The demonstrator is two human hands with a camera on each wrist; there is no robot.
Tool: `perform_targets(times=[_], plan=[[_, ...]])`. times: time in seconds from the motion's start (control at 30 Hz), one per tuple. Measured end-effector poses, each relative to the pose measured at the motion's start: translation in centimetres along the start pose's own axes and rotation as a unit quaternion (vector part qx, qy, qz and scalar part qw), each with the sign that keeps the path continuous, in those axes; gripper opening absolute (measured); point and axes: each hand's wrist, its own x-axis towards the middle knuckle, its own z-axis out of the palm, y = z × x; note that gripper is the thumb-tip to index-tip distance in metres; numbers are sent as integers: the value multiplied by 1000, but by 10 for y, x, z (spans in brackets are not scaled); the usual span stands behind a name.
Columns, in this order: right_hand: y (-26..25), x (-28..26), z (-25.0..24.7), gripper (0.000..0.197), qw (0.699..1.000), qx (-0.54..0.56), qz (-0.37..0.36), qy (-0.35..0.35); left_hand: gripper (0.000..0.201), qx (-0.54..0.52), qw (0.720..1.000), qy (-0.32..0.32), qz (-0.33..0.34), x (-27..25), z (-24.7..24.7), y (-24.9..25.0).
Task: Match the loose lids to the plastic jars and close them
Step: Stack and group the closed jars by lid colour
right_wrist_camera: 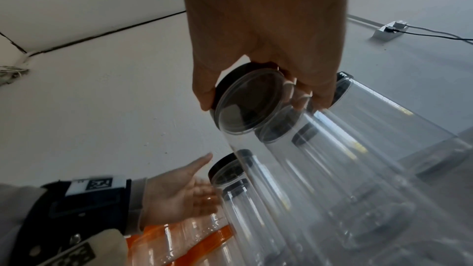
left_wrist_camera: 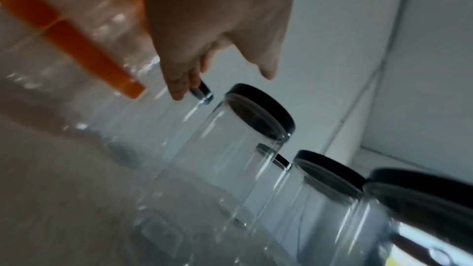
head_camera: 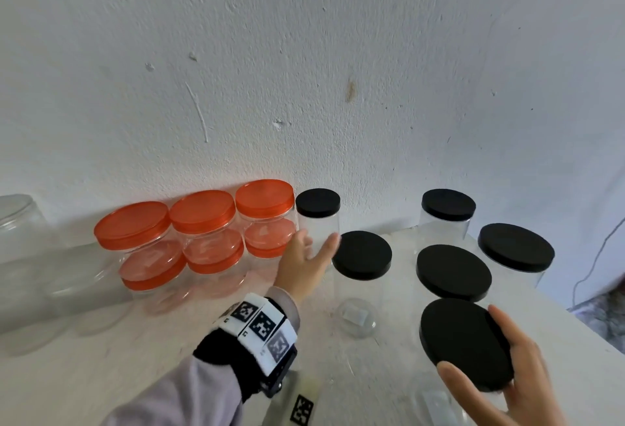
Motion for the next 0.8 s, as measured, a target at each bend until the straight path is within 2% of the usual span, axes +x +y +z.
perform_targets(times=[0.03,0.1,0.2,0.3,0.4,0.5,0.63,0.8], plan=[[6,-3,-1,91,999,-36,-20,-1,89,20,999,-30,41,-5,3,8],[3,-6,-1,94,1000,-17,-19,-12,100,106,987,-81,92,-11,10,21],[1,-3,-3,98,998,-54,-17,-35,109,226,961,-111,113,-12,19,29],[-1,-3,-2,105,996,-66,-7,-51,105,251,957,-92,110,-12,17,31],[-9,-1,12,97,994,-61,-46,-72,102,266,956,-74,98,-14,3,31],[-22,9,40,89,989,-63,-88,-98,88,266,959,-47,81,-13,-23,26],[-33,48,87,78,989,-57,-128,-52,96,275,960,-17,41,-17,-60,16],[-40,124,131,79,995,-42,-74,42,87,247,968,25,33,-19,-91,0]])
